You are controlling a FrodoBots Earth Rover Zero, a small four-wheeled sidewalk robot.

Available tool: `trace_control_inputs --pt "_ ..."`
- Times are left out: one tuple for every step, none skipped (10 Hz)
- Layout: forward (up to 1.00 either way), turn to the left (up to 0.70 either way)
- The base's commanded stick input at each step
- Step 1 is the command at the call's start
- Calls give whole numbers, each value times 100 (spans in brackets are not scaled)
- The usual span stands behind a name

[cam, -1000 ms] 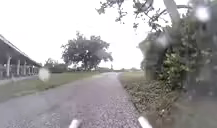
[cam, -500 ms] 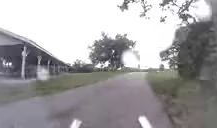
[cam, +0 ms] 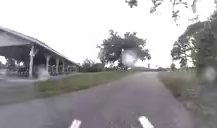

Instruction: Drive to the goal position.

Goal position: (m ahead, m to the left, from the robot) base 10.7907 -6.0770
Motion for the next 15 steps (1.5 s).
trace_control_inputs --pt "70 0" --pt "70 0" --pt "70 0" --pt "70 0" --pt "70 0" --pt "70 0" --pt "70 -3" --pt "70 -8" --pt "70 -22" --pt "70 -33" --pt "70 -35" --pt "70 -23" --pt "70 -5" --pt "70 0" --pt "70 0"
